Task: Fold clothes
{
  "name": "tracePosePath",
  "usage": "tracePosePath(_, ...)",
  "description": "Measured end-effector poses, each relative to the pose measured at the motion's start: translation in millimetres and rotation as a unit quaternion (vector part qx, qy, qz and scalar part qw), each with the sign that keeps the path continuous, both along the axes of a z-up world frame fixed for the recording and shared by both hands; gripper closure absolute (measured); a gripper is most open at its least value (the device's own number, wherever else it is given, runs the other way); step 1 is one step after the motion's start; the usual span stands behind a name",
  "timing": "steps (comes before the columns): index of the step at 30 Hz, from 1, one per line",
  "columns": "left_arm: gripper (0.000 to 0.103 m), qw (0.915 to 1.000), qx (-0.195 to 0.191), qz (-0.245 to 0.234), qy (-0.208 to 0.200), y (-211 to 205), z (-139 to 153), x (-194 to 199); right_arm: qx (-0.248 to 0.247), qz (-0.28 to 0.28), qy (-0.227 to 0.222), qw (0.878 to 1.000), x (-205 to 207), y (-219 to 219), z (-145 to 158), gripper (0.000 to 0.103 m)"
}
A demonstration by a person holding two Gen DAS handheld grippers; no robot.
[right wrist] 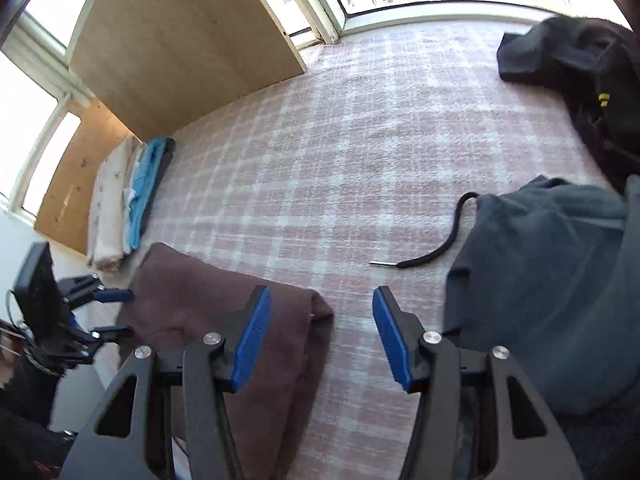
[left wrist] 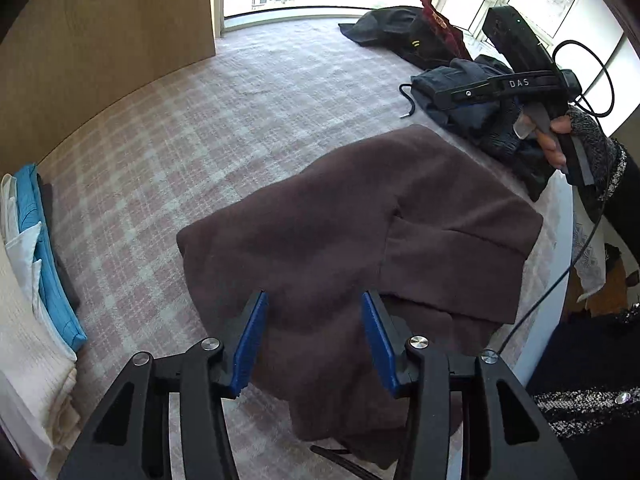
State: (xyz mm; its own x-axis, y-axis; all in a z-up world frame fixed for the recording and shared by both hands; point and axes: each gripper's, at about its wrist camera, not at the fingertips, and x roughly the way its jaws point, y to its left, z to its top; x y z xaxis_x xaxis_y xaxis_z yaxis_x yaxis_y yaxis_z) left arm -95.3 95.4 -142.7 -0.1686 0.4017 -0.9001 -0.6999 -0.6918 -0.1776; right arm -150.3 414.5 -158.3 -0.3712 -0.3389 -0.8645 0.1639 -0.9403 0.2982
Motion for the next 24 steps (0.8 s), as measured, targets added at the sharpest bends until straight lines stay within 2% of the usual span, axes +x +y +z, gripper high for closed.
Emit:
tracePosePath(1,0.057,1.0000,0.000,-0.008,0.001,8,9,7,0.038,0.029,0.005,0.999,5,-1,-1,0.051)
tracePosePath(3,0.052,0.9993,0.016,-0.020,0.025,36,36,24,0.076,0.073,0.000,0.994,14,5,-11,0.051)
tracePosePath(5,0.033,0.9983,0.034,-0.020,0.042,73,55,37,0.076,0.098,-0.012,0.992,15,12,-22,0.051)
tracePosePath(8,0.028,0.9973,0.061,-0.006,0.041,133,61,50,0.060,0.126,-0.006,0.990,10,21,-27,0.051)
tracePosePath(9,0.027,0.9980,0.049,-0.005,0.040,153,54,52,0.054,0.135,-0.003,0.989,8,24,-27,0.051)
tracePosePath(12,0.027,0.9962,-0.043,0.019,0.073,203,25,55,0.037,0.170,0.005,0.985,5,28,-25,0.051)
tracePosePath(13,0.028,0.9946,-0.069,0.032,0.070,211,12,53,0.031,0.181,0.008,0.983,4,29,-25,0.051)
tracePosePath(17,0.034,0.9879,-0.140,0.066,0.016,215,-29,45,0.019,0.224,0.021,0.974,9,29,-18,0.051)
tracePosePath(19,0.035,0.9831,-0.147,0.103,0.037,186,-5,48,0.009,0.231,0.035,0.972,17,33,-9,0.051)
tracePosePath(24,0.035,0.9630,-0.163,0.195,0.090,113,54,56,-0.088,0.238,0.066,0.965,36,48,28,0.051)
